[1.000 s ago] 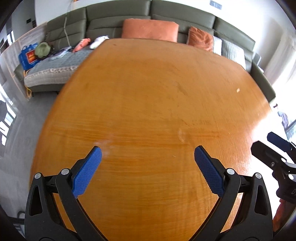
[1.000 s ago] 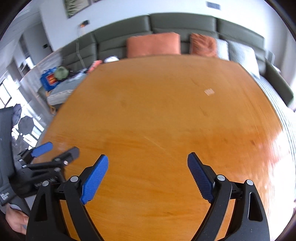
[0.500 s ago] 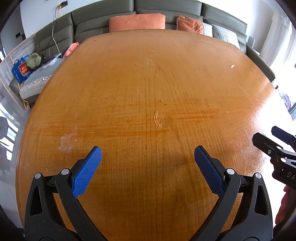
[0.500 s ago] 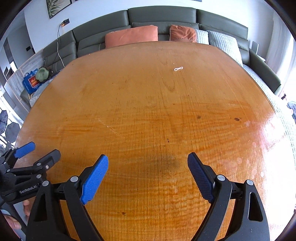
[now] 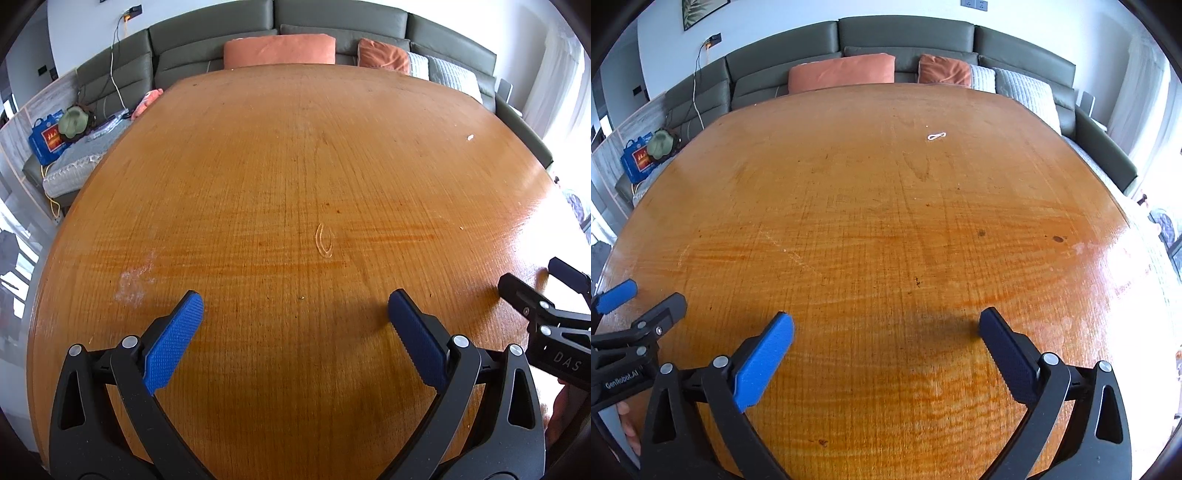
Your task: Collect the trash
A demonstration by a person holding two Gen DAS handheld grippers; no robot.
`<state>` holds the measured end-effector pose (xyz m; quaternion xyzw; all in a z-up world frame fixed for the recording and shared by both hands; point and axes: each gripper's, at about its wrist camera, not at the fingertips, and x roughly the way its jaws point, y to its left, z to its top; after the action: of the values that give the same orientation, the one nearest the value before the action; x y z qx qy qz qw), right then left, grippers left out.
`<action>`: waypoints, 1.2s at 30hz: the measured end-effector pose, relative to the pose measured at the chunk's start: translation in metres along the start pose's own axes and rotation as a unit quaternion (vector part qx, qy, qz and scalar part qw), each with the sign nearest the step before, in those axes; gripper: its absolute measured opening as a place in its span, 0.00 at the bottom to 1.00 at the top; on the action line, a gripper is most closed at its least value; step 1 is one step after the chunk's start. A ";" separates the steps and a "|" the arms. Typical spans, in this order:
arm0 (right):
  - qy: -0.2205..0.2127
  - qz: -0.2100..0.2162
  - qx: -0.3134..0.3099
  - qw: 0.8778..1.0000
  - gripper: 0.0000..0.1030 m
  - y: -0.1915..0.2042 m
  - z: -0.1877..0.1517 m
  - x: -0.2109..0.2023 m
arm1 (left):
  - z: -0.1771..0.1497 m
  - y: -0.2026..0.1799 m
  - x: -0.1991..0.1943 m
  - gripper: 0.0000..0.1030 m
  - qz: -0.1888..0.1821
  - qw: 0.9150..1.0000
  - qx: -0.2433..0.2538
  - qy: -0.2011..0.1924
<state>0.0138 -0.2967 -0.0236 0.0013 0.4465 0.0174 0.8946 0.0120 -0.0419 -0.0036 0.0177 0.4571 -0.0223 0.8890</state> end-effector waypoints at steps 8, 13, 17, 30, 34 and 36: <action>0.001 -0.001 0.001 1.000 0.97 0.001 0.001 0.000 | 0.000 -0.001 0.000 0.94 0.000 1.000 0.000 0.000; 0.001 -0.001 0.001 1.000 0.98 0.001 0.001 -0.001 | -0.001 0.000 0.000 0.94 0.000 1.000 0.000 0.000; 0.001 -0.001 0.001 1.000 0.98 0.001 0.001 0.000 | 0.000 0.000 0.000 0.94 0.000 1.000 0.000 0.000; 0.001 -0.001 0.001 1.000 0.98 0.001 0.001 -0.001 | -0.001 0.000 0.000 0.94 0.000 1.000 0.000 0.000; 0.001 -0.001 0.001 1.000 0.98 0.001 0.001 -0.001 | -0.001 0.000 0.000 0.94 0.000 1.000 0.000 0.000; 0.001 -0.001 0.001 1.000 0.98 0.001 0.001 -0.001 | -0.001 0.000 0.000 0.94 0.000 1.000 0.000 0.000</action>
<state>0.0140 -0.2957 -0.0224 0.0012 0.4474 0.0159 0.8942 0.0116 -0.0419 -0.0040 0.0175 0.4568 -0.0227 0.8891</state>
